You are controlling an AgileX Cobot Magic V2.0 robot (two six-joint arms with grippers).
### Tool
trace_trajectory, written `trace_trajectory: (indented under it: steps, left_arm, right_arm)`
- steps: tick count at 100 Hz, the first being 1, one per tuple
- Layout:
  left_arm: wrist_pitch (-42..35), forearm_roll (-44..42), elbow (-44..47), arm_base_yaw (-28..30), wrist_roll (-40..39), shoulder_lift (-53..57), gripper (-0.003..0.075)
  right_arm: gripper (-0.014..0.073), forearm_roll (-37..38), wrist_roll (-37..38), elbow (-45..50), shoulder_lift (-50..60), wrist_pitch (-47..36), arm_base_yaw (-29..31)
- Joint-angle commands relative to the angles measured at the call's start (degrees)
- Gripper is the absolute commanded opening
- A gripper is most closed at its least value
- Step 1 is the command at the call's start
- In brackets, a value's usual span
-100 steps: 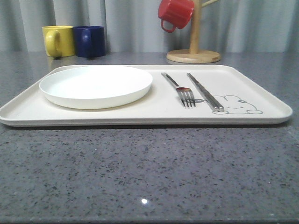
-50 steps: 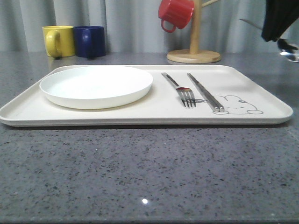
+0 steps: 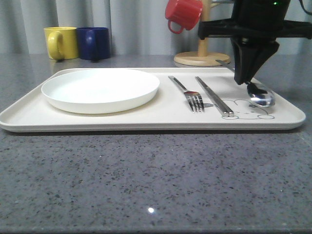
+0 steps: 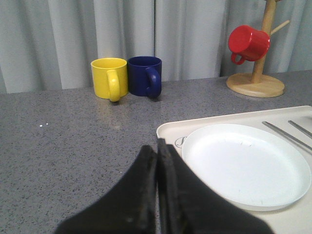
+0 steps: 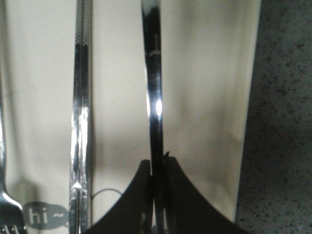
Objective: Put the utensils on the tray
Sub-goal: 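Place the spoon on the tray beside the chopsticks and release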
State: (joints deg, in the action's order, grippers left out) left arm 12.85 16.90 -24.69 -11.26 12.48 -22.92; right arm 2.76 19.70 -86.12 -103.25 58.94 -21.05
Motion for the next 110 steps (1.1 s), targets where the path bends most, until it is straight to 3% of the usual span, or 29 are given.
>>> trace_trajectory:
  steps: [1, 18, 54, 77, 110]
  left_arm:
    - [-4.48, 0.2, -1.46, -0.07, 0.09, -0.22, -0.0019]
    - [-4.48, 0.2, -1.46, -0.07, 0.09, -0.22, -0.0019]
    - [-4.48, 0.2, -1.46, -0.07, 0.09, -0.22, -0.0019]
    - [-4.48, 0.2, -1.46, -0.07, 0.09, -0.22, -0.0019]
    - [-4.48, 0.2, -1.46, -0.07, 0.09, -0.22, -0.0019]
  right_arm:
    - [-0.0057, -0.06, 0.23, -1.31, 1.62, -1.55, -0.03]
    - [-0.0022, -0.57, 0.28, -1.31, 0.72, -1.29, -0.03]
    - [0.0311, -0.58, 0.28, -1.31, 0.59, -0.24, -0.03]
    - [0.0322, 1.53, -0.14, -1.31, 3.76, -1.39, -0.03]
    - [0.0322, 2.22, -7.24, -1.18, 13.89, -3.8, 3.97]
